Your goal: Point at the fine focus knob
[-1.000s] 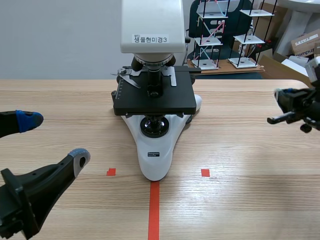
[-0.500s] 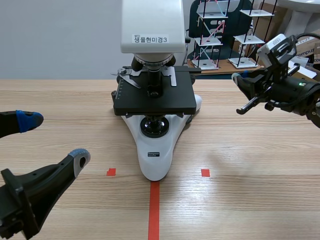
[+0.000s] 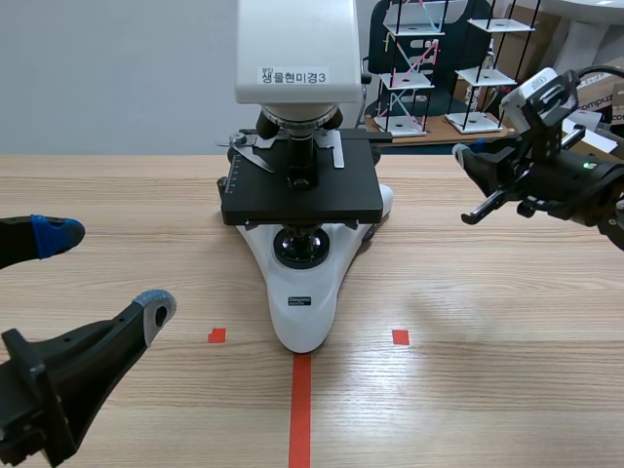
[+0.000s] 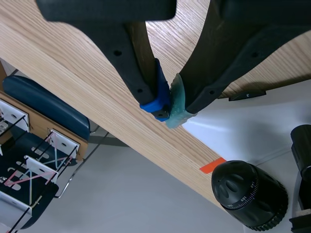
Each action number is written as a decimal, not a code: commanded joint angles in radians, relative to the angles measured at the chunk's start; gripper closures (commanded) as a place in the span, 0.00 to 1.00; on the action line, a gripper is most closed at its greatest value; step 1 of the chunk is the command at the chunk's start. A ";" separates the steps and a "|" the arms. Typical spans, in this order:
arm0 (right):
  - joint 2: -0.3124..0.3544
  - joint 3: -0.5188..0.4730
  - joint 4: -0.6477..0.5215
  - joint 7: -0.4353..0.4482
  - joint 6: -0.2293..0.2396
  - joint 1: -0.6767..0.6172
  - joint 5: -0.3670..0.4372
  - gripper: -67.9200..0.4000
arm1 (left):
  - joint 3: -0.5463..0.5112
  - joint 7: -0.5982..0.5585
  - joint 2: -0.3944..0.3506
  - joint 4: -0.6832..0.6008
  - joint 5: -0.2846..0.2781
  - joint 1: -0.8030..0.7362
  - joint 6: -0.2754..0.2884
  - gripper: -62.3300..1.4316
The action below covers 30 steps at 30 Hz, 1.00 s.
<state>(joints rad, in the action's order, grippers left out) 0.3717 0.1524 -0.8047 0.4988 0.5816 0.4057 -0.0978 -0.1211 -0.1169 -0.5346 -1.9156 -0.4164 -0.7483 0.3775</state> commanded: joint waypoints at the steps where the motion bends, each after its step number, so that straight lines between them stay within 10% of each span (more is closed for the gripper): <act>1: 0.013 -0.005 -0.021 0.011 -0.005 0.021 0.014 0.99 | -0.003 -0.014 0.002 -0.012 -0.009 -0.002 0.003 0.00; 30: 0.013 -0.005 -0.021 -0.003 -0.005 0.021 0.014 0.99 | -0.003 -0.014 0.002 -0.012 -0.009 -0.002 0.003 0.00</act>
<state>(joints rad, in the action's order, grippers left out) 0.3717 0.1524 -0.8047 0.4889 0.5812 0.4057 -0.0978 -0.1211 -0.1169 -0.5346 -1.9156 -0.4164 -0.7483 0.3775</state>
